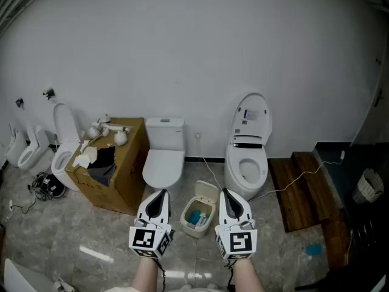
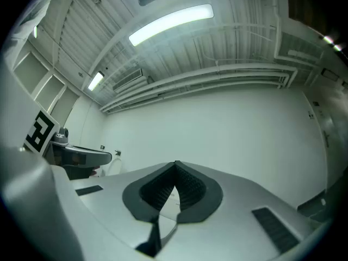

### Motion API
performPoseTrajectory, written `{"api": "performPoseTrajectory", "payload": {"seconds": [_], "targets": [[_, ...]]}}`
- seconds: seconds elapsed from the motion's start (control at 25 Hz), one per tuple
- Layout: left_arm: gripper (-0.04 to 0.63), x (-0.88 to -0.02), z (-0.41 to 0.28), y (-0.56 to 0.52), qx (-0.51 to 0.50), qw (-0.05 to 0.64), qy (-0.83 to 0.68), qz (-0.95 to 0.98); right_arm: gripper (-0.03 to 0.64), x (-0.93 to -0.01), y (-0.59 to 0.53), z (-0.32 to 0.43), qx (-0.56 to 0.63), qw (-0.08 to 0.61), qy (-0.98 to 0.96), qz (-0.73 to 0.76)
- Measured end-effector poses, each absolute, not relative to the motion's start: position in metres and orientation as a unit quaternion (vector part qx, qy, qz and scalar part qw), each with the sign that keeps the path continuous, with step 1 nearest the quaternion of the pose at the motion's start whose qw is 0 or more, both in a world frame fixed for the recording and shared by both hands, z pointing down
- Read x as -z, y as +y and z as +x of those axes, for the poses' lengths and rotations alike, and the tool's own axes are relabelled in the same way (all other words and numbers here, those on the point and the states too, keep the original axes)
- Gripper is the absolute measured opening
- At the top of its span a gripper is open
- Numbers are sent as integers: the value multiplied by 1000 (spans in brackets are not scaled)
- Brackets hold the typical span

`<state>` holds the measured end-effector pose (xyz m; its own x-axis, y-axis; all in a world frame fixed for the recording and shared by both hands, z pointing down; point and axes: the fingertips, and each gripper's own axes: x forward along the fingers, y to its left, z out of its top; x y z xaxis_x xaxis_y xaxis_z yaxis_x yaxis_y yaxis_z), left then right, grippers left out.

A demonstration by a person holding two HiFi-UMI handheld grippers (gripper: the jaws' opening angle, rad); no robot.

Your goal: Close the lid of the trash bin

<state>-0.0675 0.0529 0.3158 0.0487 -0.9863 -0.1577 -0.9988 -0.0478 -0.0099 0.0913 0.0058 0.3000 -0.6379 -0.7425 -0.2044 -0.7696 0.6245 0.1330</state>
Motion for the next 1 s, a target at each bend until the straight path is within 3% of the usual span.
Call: {"api": "performPoseTrajectory", "payload": {"seconds": [0.32,0.56,0.6,0.68,0.72,0.84,0.88,1.0], "targets": [[-2,-317,-70,53,-53,58,689,-721,6,-306,5,90,-105,61,900,-419],[-2,-316,-73,57,-51,57,691,-719,23,-302,11,96,-61,113,916,-381],[-2,-313,-75,58,-53,60,691,-718,64,-301,11,96,-55,117,919,-373],[-2,-307,-79,58,-63,63,691,-718,307,-300,9,96,-52,115,924,-362],[14,-305,-80,57,-72,62,687,-720,351,-300,8,97,-55,111,924,-362],[277,-305,-72,45,-88,43,663,-742,362,-301,0,102,-64,101,920,-373],[332,-306,-68,40,-85,40,656,-749,371,-301,-4,104,-62,100,918,-379],[344,-309,-61,28,-70,42,657,-749,374,-304,-17,111,-54,99,913,-392]]}}
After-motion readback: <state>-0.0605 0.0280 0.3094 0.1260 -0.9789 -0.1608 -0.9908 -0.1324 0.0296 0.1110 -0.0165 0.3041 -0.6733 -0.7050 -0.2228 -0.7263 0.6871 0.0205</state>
